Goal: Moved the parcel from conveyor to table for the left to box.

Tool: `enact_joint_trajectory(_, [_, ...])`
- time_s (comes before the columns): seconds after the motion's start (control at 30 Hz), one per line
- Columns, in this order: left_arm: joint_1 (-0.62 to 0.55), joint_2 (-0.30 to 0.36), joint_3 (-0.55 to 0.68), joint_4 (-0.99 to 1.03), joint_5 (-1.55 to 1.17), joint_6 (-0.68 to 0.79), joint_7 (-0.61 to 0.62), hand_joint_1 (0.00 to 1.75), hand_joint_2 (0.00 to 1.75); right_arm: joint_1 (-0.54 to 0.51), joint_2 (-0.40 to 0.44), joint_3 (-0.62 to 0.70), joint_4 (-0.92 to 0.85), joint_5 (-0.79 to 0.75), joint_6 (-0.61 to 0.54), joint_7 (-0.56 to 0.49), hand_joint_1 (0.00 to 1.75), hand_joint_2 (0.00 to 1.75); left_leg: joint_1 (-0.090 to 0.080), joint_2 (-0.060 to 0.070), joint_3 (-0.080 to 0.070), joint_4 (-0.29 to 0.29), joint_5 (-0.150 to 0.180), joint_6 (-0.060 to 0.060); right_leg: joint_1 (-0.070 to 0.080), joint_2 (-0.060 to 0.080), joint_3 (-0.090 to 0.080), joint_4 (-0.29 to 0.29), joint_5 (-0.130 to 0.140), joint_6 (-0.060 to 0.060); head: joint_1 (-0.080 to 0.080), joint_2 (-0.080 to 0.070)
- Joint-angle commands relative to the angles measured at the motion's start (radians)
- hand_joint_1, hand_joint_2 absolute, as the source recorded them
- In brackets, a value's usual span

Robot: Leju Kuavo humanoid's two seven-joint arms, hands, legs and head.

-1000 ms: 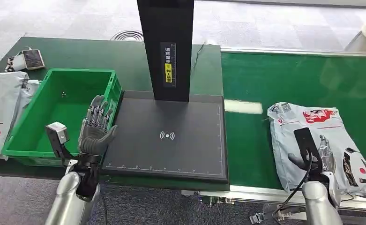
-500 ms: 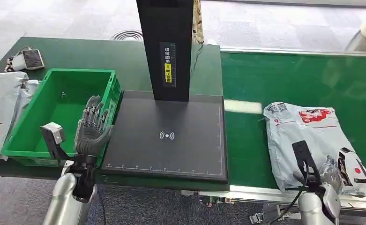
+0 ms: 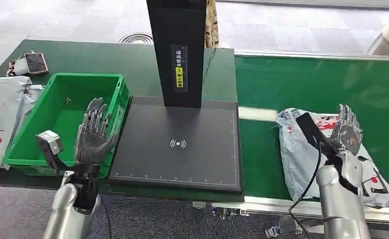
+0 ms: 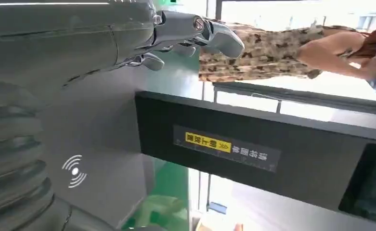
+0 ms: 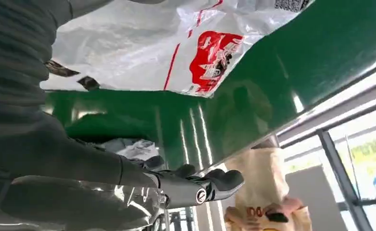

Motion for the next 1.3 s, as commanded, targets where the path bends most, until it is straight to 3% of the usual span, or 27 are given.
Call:
enact_joint_trajectory(0.03, [-0.057, 0.039, -0.036, 0.076, 0.007, -0.002, -0.006, 0.0, 1.75, -0.145, -0.113, 0.191, 0.252, 0.022, -0.107, -0.028, 0.0, 1.75, 0.0, 0.001, 0.002, -0.001, -0.001, 0.0, 0.0, 0.001, 0.002, -0.001, 0.0, -0.001, 0.0, 0.0])
enact_joint_trajectory(0.07, [-0.057, 0.038, -0.042, 0.075, 0.009, 0.001, -0.007, 0.0, 1.75, -0.144, -0.11, 0.188, 0.245, 0.004, -0.17, -0.05, 0.0, 1.75, 0.0, 0.002, 0.003, -0.001, -0.001, -0.001, 0.0, 0.002, 0.003, -0.001, -0.001, -0.002, 0.0, 0.0])
enact_joint_trajectory(0.13, [-0.066, 0.037, -0.05, 0.087, 0.009, 0.003, -0.007, 0.0, 1.75, -0.161, -0.109, 0.192, 0.283, -0.025, -0.128, -0.053, 0.0, 1.75, 0.0, 0.001, 0.003, -0.001, -0.001, -0.001, 0.0, 0.001, 0.003, -0.001, -0.001, -0.002, 0.0, 0.0])
enact_joint_trajectory(0.17, [-0.074, 0.04, -0.056, 0.097, 0.012, 0.003, -0.007, 0.0, 1.75, -0.192, -0.113, 0.216, 0.352, -0.021, 0.016, 0.022, 0.0, 1.75, 0.0, 0.001, 0.002, -0.001, -0.001, -0.001, 0.0, 0.001, 0.002, -0.001, -0.001, -0.001, 0.0, 0.0])
enact_joint_trajectory(0.23, [-0.094, 0.043, -0.058, 0.128, 0.019, 0.0, -0.006, 0.0, 1.75, -0.236, -0.13, 0.267, 0.456, 0.008, 0.194, 0.134, 0.0, 1.75, 0.0, 0.002, 0.003, -0.001, -0.001, -0.001, 0.0, 0.001, 0.002, -0.001, 0.0, -0.002, 0.0, 0.0])
enact_joint_trajectory(0.27, [-0.104, 0.039, -0.059, 0.149, 0.019, -0.002, -0.009, 0.0, 1.75, -0.25, -0.14, 0.282, 0.505, -0.005, 0.251, 0.134, 0.0, 1.75, 0.0, 0.002, 0.004, -0.001, -0.001, -0.001, 0.001, 0.001, 0.004, -0.002, -0.001, -0.002, 0.0, 0.0])
enact_joint_trajectory(0.43, [-0.105, 0.037, -0.06, 0.158, 0.019, -0.002, -0.013, 0.0, 1.75, -0.252, -0.151, 0.287, 0.531, -0.021, 0.262, 0.12, 0.0, 1.75, 0.0, -0.001, 0.002, -0.001, 0.0, 0.0, 0.0, -0.002, 0.002, -0.001, 0.0, -0.001, 0.0, 0.0])
enact_joint_trajectory(0.7, [-0.071, 0.044, -0.048, 0.135, -0.003, 0.009, -0.018, 0.0, 1.75, -0.153, -0.211, 0.364, 0.453, -0.162, 0.48, 0.048, 0.0, 1.75, 0.0, -0.003, 0.004, -0.002, -0.001, 0.0, 0.0, -0.004, 0.005, -0.003, -0.002, -0.001, 0.0, 0.0])
enact_joint_trajectory(1.13, [-0.053, 0.046, -0.037, 0.107, -0.009, 0.013, -0.015, 0.0, 1.75, -0.157, -0.224, 0.417, 0.427, -0.179, 0.512, 0.054, 0.0, 1.75, 0.0, -0.001, 0.001, -0.001, -0.001, 0.0, 0.0, -0.001, 0.001, -0.002, -0.001, -0.001, 0.0, 0.0])
enact_joint_trajectory(1.3, [-0.044, 0.05, -0.035, 0.089, -0.016, 0.008, 0.004, 0.0, 1.75, -0.094, -0.228, 0.428, 0.388, -0.231, 0.499, 0.076, 0.0, 1.75, 0.0, -0.002, 0.0, -0.001, -0.001, 0.0, 0.0, -0.002, 0.001, -0.003, -0.001, 0.0, 0.0, 0.0])
